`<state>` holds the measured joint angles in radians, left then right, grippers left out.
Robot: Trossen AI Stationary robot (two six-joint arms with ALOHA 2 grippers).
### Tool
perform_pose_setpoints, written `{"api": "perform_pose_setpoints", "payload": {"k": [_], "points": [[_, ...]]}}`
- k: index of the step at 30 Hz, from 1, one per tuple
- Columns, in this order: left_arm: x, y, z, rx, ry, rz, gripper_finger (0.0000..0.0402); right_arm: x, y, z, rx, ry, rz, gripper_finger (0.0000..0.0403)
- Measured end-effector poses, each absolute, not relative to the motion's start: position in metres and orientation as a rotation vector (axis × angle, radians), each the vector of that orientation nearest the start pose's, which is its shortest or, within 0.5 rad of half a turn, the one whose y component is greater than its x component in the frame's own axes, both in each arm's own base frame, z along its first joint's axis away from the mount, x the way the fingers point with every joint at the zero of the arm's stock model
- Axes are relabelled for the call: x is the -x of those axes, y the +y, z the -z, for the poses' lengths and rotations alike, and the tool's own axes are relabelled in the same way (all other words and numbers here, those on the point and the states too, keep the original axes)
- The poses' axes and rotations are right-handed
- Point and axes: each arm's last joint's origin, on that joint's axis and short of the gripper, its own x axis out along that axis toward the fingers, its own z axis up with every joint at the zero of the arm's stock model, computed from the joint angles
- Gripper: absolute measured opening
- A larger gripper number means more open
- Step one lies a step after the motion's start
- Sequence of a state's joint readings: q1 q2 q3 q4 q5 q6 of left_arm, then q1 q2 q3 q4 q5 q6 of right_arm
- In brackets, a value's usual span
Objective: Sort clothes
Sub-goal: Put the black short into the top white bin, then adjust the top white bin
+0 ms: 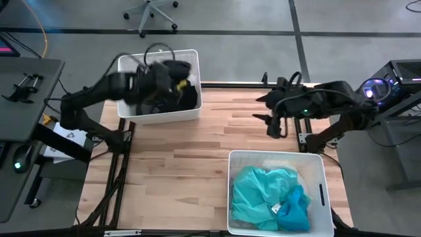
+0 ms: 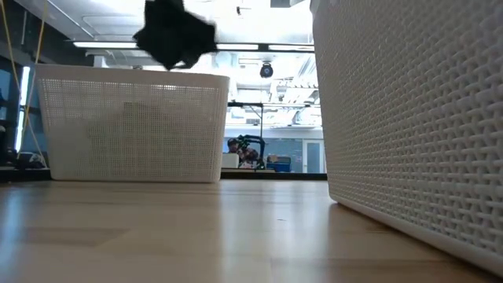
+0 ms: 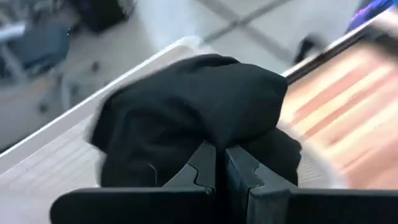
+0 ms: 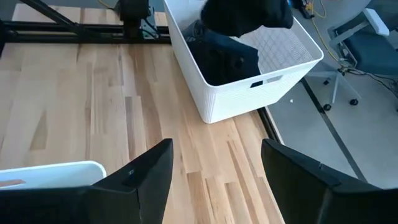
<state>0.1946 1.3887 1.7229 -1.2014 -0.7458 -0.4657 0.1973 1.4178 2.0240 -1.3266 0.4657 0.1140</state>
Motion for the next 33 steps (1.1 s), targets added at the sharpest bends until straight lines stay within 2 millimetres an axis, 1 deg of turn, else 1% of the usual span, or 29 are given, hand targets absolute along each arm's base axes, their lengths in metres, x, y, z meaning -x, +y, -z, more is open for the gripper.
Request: {"api": "perform_pose_setpoints", "payload": {"k": [2, 4, 6, 8, 11, 13, 16, 18, 21, 23, 25, 28, 31, 33], "points": [[-0.226, 0.092, -0.425, 0.192, 0.735, -1.072, 0.0000, -0.212, 0.030, -0.493, 0.123, 0.660, 0.294, 0.0231], [-0.221, 0.116, -0.412, 0.244, 0.831, -1.057, 0.0000, -0.210, 0.029, -0.494, 0.123, 0.658, 0.293, 0.0231], [-0.217, 0.137, -0.393, 0.307, 0.939, -1.030, 0.0000, -0.210, 0.029, -0.493, 0.125, 0.665, 0.293, 0.0231], [-0.213, 0.152, -0.372, 0.369, 1.028, -1.002, 0.0000, -0.210, 0.029, -0.493, 0.128, 0.670, 0.293, 0.0231], [-0.206, 0.166, -0.340, 0.471, 1.157, -0.981, 0.0002, -0.214, 0.029, -0.489, 0.133, 0.684, 0.296, 0.0231], [-0.204, 0.172, -0.319, 0.546, 1.222, -0.984, 0.0011, -0.218, 0.030, -0.485, 0.137, 0.700, 0.292, 0.0231], [-0.201, 0.178, -0.301, 0.641, 1.268, -0.940, 0.0049, -0.225, 0.031, -0.477, 0.158, 0.712, 0.289, 0.0231], [-0.199, 0.181, -0.297, 0.692, 1.272, -0.914, 0.0085, -0.234, 0.031, -0.471, 0.174, 0.696, 0.288, 0.0231], [-0.196, 0.184, -0.302, 0.748, 1.260, -0.897, 0.0142, -0.251, 0.027, -0.460, 0.226, 0.655, 0.271, 0.0231], [-0.193, 0.183, -0.315, 0.759, 1.221, -0.884, 0.0175, -0.264, 0.021, -0.452, 0.256, 0.615, 0.238, 0.0231], [-0.190, 0.180, -0.333, 0.738, 1.183, -0.866, 0.0199, -0.280, 0.013, -0.443, 0.262, 0.558, 0.194, 0.0231], [-0.184, 0.168, -0.366, 0.696, 1.103, -0.848, 0.0215, -0.306, -0.005, -0.428, 0.242, 0.475, 0.146, 0.0231], [-0.175, 0.150, -0.399, 0.640, 0.978, -0.823, 0.0217, -0.335, -0.024, -0.410, 0.221, 0.428, 0.116, 0.0231], [-0.168, 0.135, -0.416, 0.598, 0.887, -0.794, 0.0214, -0.357, -0.037, -0.397, 0.218, 0.419, 0.098, 0.0231]]}}
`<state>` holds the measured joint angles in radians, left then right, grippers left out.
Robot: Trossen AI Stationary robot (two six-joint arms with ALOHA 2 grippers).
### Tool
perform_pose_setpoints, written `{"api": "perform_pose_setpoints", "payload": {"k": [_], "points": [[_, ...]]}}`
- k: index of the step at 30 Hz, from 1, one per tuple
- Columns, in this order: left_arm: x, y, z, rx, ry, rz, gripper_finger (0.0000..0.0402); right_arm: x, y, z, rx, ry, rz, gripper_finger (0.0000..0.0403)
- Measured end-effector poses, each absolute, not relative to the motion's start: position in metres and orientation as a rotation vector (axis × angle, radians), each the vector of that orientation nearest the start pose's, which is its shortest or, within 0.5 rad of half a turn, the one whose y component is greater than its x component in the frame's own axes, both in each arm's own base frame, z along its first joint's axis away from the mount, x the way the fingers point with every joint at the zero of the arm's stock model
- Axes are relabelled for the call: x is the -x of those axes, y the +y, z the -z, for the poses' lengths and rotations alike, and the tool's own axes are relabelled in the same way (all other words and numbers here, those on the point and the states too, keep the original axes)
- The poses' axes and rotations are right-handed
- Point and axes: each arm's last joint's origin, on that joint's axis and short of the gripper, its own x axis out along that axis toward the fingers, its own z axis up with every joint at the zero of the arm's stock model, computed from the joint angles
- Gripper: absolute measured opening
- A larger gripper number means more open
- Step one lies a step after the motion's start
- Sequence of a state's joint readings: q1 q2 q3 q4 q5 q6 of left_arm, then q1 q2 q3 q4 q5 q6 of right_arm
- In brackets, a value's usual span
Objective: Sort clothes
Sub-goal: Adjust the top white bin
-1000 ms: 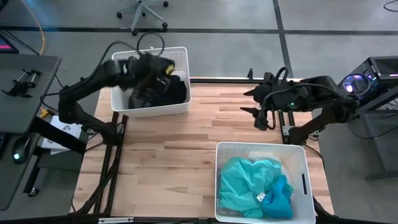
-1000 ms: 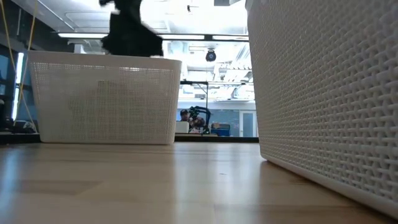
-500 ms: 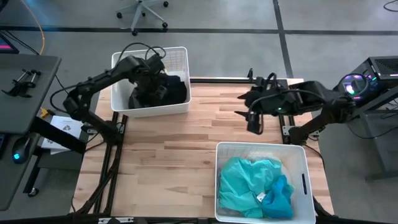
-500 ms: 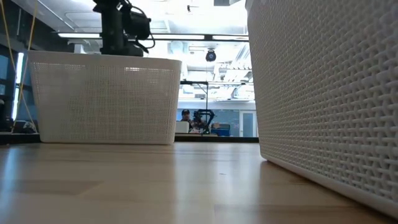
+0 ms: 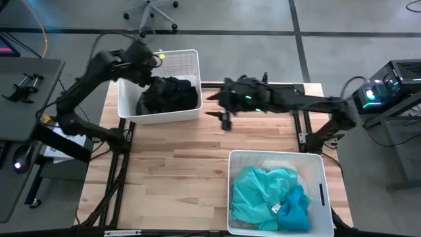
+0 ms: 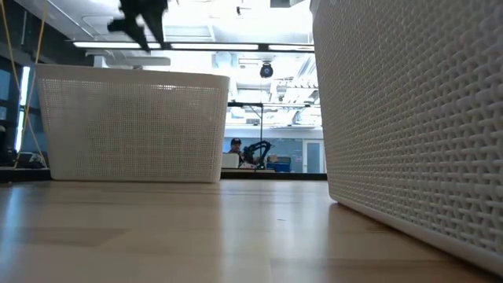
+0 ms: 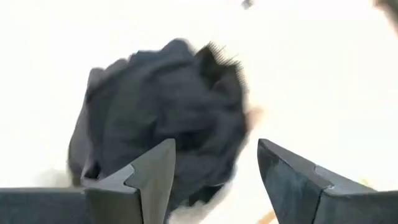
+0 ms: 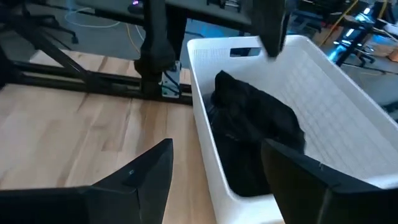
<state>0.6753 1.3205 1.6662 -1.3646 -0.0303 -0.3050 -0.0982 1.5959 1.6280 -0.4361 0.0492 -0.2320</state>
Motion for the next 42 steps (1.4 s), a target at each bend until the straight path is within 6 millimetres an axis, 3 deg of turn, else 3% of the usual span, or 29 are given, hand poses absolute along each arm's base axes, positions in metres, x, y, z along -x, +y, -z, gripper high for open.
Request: {"api": "perform_pose_setpoints", "payload": {"k": [4, 10, 16, 22, 30, 37, 42], "points": [[-0.152, 0.106, -0.440, 0.526, 0.734, -0.728, 0.0212, -0.396, -0.058, -0.368, 0.234, 0.447, 0.089, 0.0231], [-0.132, 0.077, -0.458, 0.451, 0.611, -0.667, 0.0211, -0.437, -0.082, -0.333, 0.191, 0.530, 0.117, 0.0221], [-0.125, 0.065, -0.462, 0.417, 0.584, -0.655, 0.0211, -0.464, -0.095, -0.304, 0.141, 0.655, 0.040, 0.0184], [-0.129, 0.064, -0.461, 0.403, 0.592, -0.666, 0.0211, -0.477, -0.098, -0.283, 0.132, 0.765, -0.011, 0.0143], [-0.133, 0.065, -0.459, 0.385, 0.598, -0.720, 0.0211, -0.475, -0.106, -0.291, 0.035, 0.800, 0.046, 0.0015], [-0.132, 0.065, -0.459, 0.405, 0.590, -0.736, 0.0211, -0.468, -0.089, -0.318, -0.064, 0.831, 0.006, 0.0005], [-0.132, 0.066, -0.459, 0.399, 0.588, -0.755, 0.0211, -0.474, -0.072, -0.320, -0.100, 0.798, 0.011, 0.0003]]}}
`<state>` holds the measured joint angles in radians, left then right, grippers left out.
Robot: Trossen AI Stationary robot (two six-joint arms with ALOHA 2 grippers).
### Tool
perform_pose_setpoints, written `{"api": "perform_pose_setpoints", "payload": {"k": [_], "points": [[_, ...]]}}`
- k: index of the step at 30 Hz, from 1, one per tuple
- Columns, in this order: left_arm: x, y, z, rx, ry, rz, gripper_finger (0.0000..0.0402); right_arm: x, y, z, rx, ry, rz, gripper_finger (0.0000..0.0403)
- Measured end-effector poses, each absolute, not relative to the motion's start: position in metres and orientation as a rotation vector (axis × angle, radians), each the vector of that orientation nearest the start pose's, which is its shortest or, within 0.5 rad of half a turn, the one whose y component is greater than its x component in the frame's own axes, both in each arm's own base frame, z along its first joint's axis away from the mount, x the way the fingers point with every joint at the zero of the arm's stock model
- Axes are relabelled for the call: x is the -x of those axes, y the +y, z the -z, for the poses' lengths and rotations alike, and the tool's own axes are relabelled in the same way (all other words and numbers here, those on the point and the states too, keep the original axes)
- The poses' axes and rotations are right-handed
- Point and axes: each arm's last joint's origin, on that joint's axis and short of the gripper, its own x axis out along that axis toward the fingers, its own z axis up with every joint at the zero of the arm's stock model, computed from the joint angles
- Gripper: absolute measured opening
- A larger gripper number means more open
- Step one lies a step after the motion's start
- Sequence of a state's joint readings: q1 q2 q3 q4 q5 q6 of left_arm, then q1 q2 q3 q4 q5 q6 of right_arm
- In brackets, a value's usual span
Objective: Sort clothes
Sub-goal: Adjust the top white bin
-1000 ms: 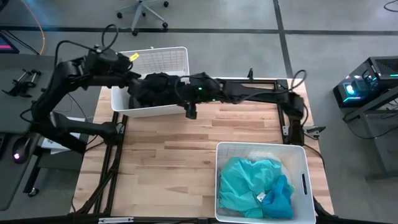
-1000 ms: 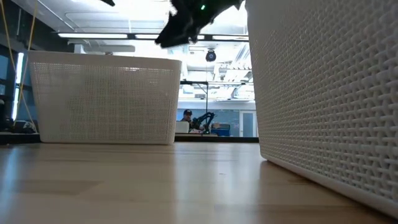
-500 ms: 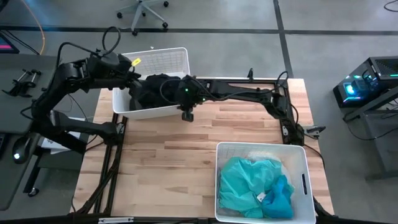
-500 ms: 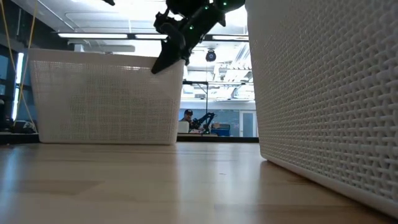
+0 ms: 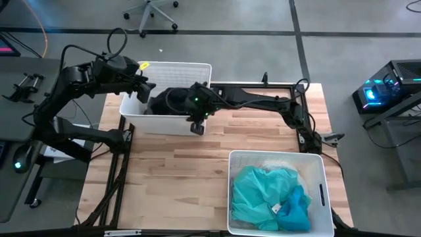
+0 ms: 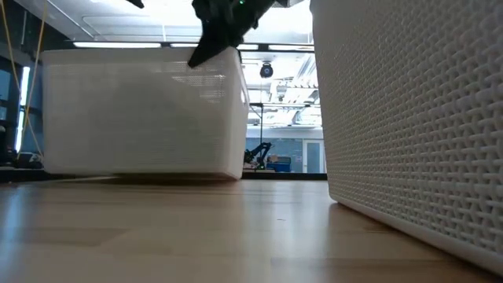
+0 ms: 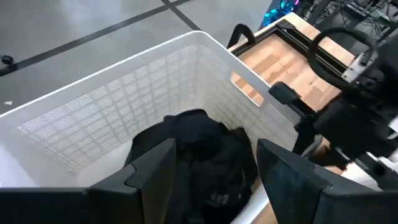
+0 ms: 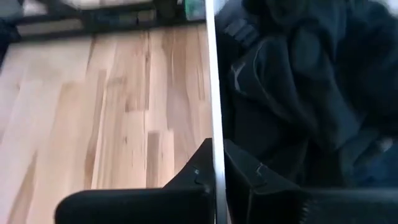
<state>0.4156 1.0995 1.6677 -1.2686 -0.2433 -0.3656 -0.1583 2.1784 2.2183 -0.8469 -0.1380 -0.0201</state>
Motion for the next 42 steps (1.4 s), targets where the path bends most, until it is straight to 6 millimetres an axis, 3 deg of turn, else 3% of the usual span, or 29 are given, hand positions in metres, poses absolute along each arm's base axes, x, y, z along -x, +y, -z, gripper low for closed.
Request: {"api": "perform_pose_setpoints", "payload": {"k": [6, 12, 17, 25, 32, 35, 38, 42], "points": [[-0.132, 0.066, -0.459, 0.396, 0.587, -0.761, 0.0211, -0.488, -0.078, -0.294, -0.041, 0.796, 0.045, 0.0005], [-0.132, 0.065, -0.459, 0.394, 0.591, -0.754, 0.0211, -0.489, -0.079, -0.291, -0.006, 0.808, 0.037, 0.0009], [-0.132, 0.062, -0.460, 0.386, 0.586, -0.734, 0.0211, -0.492, -0.075, -0.295, -0.028, 0.775, 0.048, 0.0063], [-0.105, 0.041, -0.483, 0.337, 0.356, -0.622, 0.0211, -0.482, -0.074, -0.349, -0.101, 0.671, 0.083, 0.0181], [-0.078, 0.023, -0.488, 0.272, 0.170, -0.484, 0.0211, -0.432, -0.065, -0.404, -0.094, 0.636, 0.145, 0.0198], [-0.089, 0.017, -0.480, 0.256, 0.075, -0.353, 0.0208, -0.407, -0.055, -0.429, -0.052, 0.626, 0.181, 0.0195], [-0.113, 0.009, -0.464, 0.244, 0.027, -0.247, 0.0196, -0.380, -0.044, -0.452, -0.028, 0.614, 0.214, 0.0190], [-0.151, -0.007, -0.430, 0.230, 0.173, -0.163, 0.0170, -0.354, -0.032, -0.463, -0.097, 0.668, 0.208, 0.0186]]}}
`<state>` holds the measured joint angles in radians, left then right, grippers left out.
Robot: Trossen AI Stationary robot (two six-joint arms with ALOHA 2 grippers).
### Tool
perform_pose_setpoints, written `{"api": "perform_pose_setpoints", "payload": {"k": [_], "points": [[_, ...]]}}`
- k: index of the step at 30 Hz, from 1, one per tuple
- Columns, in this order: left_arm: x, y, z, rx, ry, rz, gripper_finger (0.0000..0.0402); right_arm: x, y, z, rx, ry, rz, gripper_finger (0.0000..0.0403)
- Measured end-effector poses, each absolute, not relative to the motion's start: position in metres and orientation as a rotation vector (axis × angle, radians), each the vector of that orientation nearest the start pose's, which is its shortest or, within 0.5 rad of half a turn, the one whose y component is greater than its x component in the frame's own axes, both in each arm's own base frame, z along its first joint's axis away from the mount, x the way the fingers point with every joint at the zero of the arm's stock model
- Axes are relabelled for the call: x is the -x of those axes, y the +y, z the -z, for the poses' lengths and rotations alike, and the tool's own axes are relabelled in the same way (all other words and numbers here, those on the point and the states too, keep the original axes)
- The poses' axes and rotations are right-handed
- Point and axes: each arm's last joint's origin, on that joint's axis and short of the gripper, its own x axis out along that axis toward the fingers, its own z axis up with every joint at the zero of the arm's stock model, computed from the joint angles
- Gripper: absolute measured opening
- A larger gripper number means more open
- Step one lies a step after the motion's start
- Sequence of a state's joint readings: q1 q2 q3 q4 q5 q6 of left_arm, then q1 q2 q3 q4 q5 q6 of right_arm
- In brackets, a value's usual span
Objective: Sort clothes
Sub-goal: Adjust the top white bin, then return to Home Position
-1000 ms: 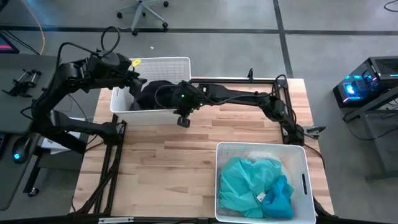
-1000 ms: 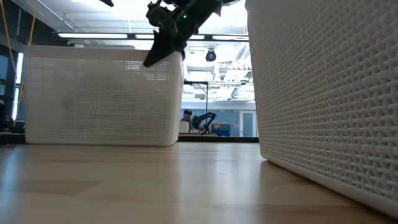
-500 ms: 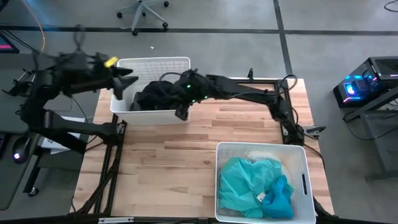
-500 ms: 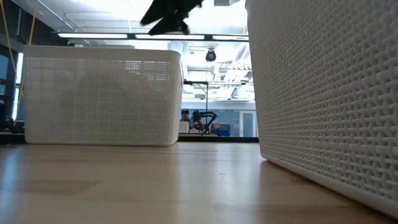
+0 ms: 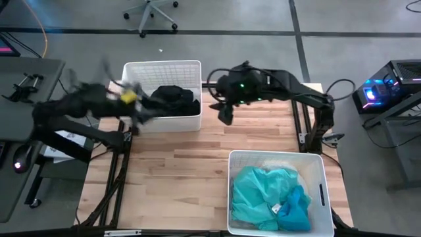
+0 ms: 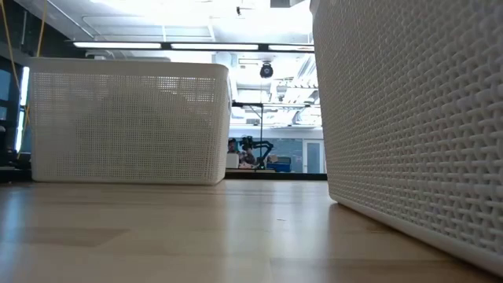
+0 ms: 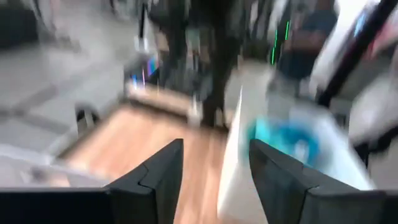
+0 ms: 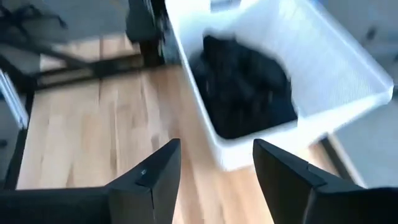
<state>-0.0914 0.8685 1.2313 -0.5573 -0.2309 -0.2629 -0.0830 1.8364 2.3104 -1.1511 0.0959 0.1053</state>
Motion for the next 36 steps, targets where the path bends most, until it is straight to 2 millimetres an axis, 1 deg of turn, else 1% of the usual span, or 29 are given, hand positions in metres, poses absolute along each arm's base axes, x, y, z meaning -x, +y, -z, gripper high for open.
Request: {"api": "perform_pose_setpoints", "payload": {"k": [3, 5, 8, 11, 15, 17, 20, 22, 24, 27, 30, 33, 36], "points": [[-0.170, -0.020, -0.403, 0.244, 0.374, -0.132, 0.0153, -0.347, -0.024, -0.455, -0.135, 0.777, 0.219, 0.0185], [-0.174, -0.027, -0.390, 0.273, 0.503, -0.127, 0.0143, -0.350, -0.020, -0.447, -0.142, 0.831, 0.245, 0.0185], [-0.176, -0.036, -0.368, 0.308, 0.725, -0.179, 0.0134, -0.361, -0.018, -0.435, -0.157, 0.862, 0.276, 0.0185], [-0.172, -0.040, -0.346, 0.316, 0.900, -0.329, 0.0131, -0.380, -0.022, -0.417, -0.142, 0.895, 0.314, 0.0185], [-0.163, -0.041, -0.315, 0.340, 1.005, -0.515, 0.0131, -0.415, -0.033, -0.378, -0.102, 0.966, 0.327, 0.0185], [-0.160, -0.040, -0.302, 0.363, 1.010, -0.587, 0.0131, -0.431, -0.041, -0.356, -0.096, 1.008, 0.338, 0.0185], [-0.155, -0.036, -0.286, 0.348, 1.003, -0.680, 0.0131, -0.447, -0.053, -0.327, -0.093, 1.065, 0.354, 0.0185], [-0.152, -0.032, -0.277, 0.311, 1.004, -0.756, 0.0131, -0.455, -0.060, -0.316, -0.100, 1.067, 0.353, 0.0185], [-0.146, -0.027, -0.271, 0.282, 1.000, -0.845, 0.0131, -0.460, -0.063, -0.311, -0.117, 1.047, 0.330, 0.0185], [-0.139, -0.022, -0.269, 0.261, 0.995, -0.968, 0.0131, -0.466, -0.065, -0.311, -0.124, 1.003, 0.301, 0.0185], [-0.133, -0.019, -0.271, 0.306, 0.963, -1.024, 0.0131, -0.464, -0.065, -0.313, -0.125, 1.005, 0.304, 0.0185], [-0.128, -0.022, -0.277, 0.376, 0.927, -0.986, 0.0131, -0.457, -0.064, -0.322, -0.125, 1.008, 0.298, 0.0185], [-0.128, -0.029, -0.286, 0.456, 0.904, -0.882, 0.0131, -0.440, -0.057, -0.343, -0.136, 1.016, 0.262, 0.0185]]}}
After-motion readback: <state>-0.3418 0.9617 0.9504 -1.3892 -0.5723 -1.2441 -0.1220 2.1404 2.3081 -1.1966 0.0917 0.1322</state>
